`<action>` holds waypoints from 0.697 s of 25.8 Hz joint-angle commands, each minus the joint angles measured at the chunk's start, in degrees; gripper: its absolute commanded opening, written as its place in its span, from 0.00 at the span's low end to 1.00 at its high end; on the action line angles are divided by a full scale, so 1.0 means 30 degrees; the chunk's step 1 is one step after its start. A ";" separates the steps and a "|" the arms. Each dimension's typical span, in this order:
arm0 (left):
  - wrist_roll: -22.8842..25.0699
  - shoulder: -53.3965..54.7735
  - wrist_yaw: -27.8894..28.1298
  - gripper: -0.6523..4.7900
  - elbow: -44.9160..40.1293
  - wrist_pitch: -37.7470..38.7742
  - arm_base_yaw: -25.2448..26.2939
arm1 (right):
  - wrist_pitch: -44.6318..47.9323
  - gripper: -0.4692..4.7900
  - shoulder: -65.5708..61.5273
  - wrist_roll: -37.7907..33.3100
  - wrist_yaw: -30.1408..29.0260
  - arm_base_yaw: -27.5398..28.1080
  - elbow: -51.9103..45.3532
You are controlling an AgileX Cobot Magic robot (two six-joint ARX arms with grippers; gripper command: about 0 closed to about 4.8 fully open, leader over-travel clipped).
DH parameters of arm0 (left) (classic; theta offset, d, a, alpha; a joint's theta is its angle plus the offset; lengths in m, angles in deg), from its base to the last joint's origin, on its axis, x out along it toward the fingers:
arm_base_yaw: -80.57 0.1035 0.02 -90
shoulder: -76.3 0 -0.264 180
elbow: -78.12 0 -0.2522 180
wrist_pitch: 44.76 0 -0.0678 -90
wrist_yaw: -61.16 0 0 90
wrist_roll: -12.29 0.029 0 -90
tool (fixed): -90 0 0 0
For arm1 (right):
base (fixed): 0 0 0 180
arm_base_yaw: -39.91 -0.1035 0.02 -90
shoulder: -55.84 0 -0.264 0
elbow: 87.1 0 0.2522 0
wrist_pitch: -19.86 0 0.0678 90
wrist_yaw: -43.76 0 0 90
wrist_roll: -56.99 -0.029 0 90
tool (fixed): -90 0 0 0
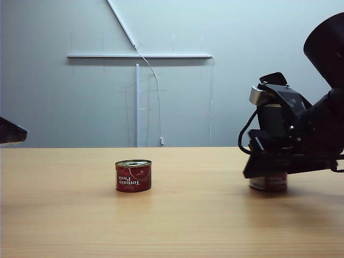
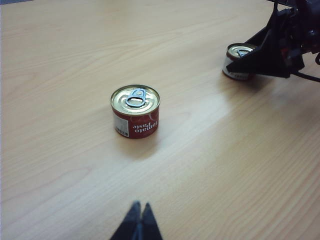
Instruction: Stack a can of tomatoes on the right onto the can of tomatoes on the left.
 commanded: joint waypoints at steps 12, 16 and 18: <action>0.0007 0.0007 -0.0066 0.11 0.0073 -0.0102 -0.0015 | 0.0153 0.46 0.0138 -0.0838 -0.2579 -0.0058 0.1967; 0.0007 0.0007 -0.0066 0.11 0.0073 -0.0102 -0.0015 | 0.0204 0.57 0.0146 -0.0933 -0.2484 -0.0058 0.2178; 0.0007 0.0007 -0.0066 0.11 0.0073 -0.0102 -0.0015 | 0.0175 0.57 0.0248 -0.1144 -0.2521 -0.0058 0.2178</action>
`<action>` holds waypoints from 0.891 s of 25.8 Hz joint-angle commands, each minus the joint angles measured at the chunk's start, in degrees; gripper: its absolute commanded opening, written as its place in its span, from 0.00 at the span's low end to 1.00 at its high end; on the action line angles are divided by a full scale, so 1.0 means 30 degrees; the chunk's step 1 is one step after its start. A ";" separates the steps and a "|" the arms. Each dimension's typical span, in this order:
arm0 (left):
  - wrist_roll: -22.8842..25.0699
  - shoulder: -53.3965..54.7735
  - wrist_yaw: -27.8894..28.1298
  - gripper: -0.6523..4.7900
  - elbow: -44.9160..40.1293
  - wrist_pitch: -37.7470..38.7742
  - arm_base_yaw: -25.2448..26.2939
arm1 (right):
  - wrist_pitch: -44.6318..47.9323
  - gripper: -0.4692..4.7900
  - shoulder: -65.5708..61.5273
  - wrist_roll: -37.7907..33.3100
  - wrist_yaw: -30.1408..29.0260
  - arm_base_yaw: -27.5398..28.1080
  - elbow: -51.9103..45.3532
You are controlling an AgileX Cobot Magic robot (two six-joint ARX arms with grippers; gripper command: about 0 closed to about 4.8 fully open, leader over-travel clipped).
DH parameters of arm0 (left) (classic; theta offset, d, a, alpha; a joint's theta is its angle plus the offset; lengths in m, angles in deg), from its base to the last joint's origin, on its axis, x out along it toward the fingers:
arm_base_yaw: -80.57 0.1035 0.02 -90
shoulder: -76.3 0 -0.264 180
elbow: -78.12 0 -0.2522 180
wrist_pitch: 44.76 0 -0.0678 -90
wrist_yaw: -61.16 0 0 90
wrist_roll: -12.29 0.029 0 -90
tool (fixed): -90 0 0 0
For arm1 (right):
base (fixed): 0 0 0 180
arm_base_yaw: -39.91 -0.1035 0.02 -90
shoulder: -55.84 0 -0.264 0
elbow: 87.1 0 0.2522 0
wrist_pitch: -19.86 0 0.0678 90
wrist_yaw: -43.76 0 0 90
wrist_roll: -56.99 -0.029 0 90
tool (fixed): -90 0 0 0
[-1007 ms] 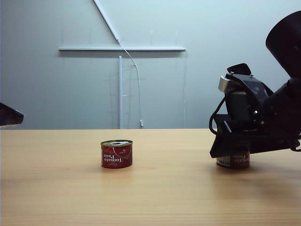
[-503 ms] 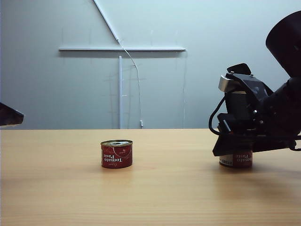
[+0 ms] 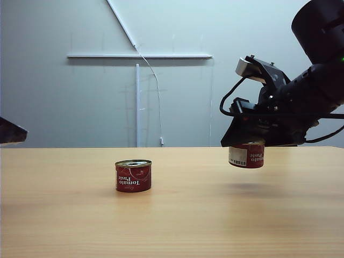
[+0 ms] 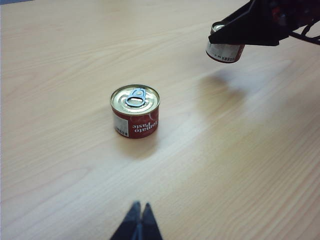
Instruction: Stack a can of tomatoes on the right onto the can of tomatoes on the left.
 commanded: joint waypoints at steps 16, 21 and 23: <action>0.0007 0.0000 -0.0066 0.11 0.0073 -0.0102 -0.0007 | 0.0525 0.57 -0.0699 -0.0707 -0.0036 -0.3483 0.2696; 0.0007 0.0000 -0.0058 0.11 0.0073 -0.0109 -0.0007 | -0.0277 0.57 -0.3599 -0.0168 -0.0036 -0.5406 0.5661; 0.0007 0.0000 -0.0066 0.11 0.0073 -0.0102 -0.0007 | -0.0481 0.57 -0.4102 0.0058 -0.0015 -0.5697 0.6193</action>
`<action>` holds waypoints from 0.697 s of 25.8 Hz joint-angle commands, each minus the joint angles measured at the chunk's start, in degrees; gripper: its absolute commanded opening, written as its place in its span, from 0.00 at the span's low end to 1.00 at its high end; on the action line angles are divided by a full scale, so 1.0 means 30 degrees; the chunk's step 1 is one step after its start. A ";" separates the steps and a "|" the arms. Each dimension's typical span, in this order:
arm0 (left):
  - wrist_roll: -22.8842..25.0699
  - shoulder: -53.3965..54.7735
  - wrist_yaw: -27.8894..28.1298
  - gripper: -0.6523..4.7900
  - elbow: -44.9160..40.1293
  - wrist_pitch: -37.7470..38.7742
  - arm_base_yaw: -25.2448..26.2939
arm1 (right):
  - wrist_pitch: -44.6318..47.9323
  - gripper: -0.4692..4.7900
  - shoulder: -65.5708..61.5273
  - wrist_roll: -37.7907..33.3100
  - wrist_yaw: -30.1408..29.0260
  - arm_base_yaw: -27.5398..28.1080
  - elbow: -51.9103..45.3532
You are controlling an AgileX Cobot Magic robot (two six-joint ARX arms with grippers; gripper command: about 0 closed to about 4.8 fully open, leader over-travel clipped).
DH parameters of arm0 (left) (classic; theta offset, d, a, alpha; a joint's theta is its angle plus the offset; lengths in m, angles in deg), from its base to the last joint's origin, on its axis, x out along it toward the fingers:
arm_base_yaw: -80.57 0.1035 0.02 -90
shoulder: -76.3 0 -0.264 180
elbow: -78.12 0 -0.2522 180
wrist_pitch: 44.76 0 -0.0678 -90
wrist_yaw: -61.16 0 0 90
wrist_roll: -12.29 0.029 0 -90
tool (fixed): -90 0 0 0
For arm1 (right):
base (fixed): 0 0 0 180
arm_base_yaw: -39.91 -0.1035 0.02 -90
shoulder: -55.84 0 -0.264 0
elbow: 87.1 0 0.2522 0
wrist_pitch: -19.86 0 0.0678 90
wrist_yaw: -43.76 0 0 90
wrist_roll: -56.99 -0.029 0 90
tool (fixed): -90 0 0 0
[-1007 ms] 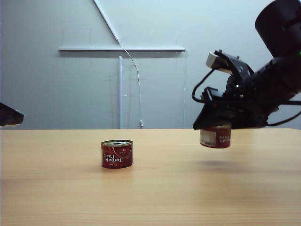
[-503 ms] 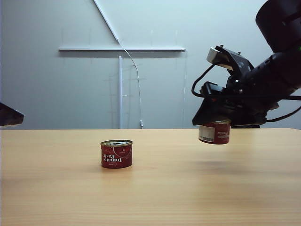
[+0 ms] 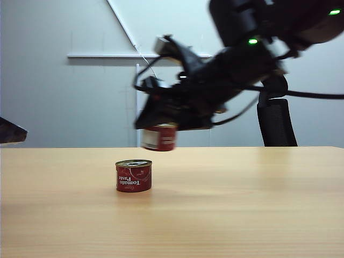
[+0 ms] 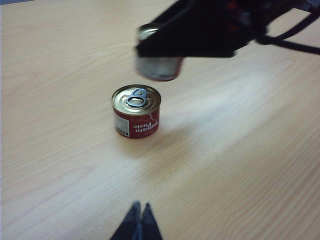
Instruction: Stack a can of tomatoes on the right onto the can of tomatoes on the left.
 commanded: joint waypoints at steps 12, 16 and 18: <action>0.0000 -0.0015 -0.0066 0.11 0.0066 -0.0102 -0.0015 | -0.1362 0.57 -0.1821 0.1566 0.0503 -0.1377 0.2171; 0.0000 -0.0029 -0.0073 0.11 0.0066 -0.0109 -0.0015 | -0.0911 0.57 -0.1996 0.1559 0.0495 -0.1384 0.2171; 0.0000 -0.0029 -0.0066 0.11 0.0066 -0.0109 -0.0015 | -0.0787 0.57 -0.2040 0.1552 0.0488 -0.1384 0.2178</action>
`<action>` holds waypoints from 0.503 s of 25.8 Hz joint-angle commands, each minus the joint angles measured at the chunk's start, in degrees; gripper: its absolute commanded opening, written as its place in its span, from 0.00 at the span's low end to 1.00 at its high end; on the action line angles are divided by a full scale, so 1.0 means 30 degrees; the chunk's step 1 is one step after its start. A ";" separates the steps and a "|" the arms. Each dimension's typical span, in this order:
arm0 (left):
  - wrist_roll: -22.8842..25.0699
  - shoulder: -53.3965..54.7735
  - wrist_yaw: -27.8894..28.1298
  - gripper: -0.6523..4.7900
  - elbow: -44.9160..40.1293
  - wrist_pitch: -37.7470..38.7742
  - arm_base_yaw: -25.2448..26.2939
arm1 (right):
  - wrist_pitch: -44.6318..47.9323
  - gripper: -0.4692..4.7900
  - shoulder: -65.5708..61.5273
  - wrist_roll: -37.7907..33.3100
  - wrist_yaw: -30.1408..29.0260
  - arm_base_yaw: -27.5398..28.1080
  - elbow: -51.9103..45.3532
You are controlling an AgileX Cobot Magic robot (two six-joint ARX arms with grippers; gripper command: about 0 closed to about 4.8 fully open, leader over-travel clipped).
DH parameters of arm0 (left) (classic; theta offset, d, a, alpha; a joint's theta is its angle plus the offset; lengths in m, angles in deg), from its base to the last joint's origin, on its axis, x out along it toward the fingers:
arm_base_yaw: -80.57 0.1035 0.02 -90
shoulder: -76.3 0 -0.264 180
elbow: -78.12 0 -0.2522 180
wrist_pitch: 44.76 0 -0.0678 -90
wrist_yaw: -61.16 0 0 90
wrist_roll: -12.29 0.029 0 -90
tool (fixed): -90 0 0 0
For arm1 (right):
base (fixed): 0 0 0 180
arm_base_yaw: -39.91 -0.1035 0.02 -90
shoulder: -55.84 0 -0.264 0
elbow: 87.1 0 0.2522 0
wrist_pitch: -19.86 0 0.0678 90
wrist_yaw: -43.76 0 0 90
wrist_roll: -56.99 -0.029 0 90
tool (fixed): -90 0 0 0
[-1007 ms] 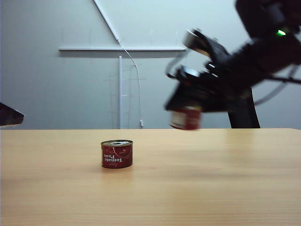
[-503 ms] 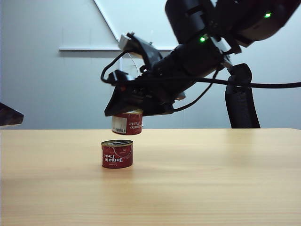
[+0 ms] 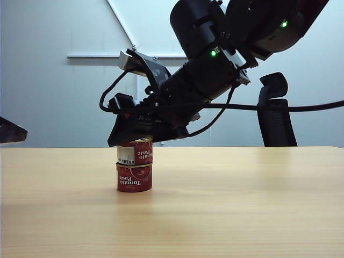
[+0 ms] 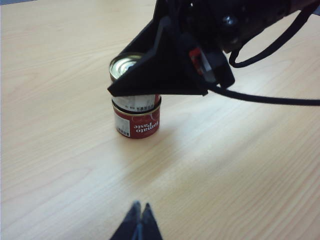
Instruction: Stack a can of tomatoes on the right onto the can of tomatoes on the left.
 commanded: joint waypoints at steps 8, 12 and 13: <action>0.0000 0.0000 -0.0066 0.11 0.0066 -0.0102 -0.0015 | 0.0699 0.68 0.0044 0.0058 0.0000 -0.0044 0.0095; 0.0000 0.0000 -0.0066 0.11 0.0066 -0.0102 -0.0015 | 0.0692 0.87 0.0051 0.0029 0.0007 -0.0051 0.0095; 0.0000 0.0000 -0.0066 0.11 0.0066 -0.0102 -0.0015 | 0.0692 0.87 0.0051 -0.0007 0.0007 -0.0051 0.0095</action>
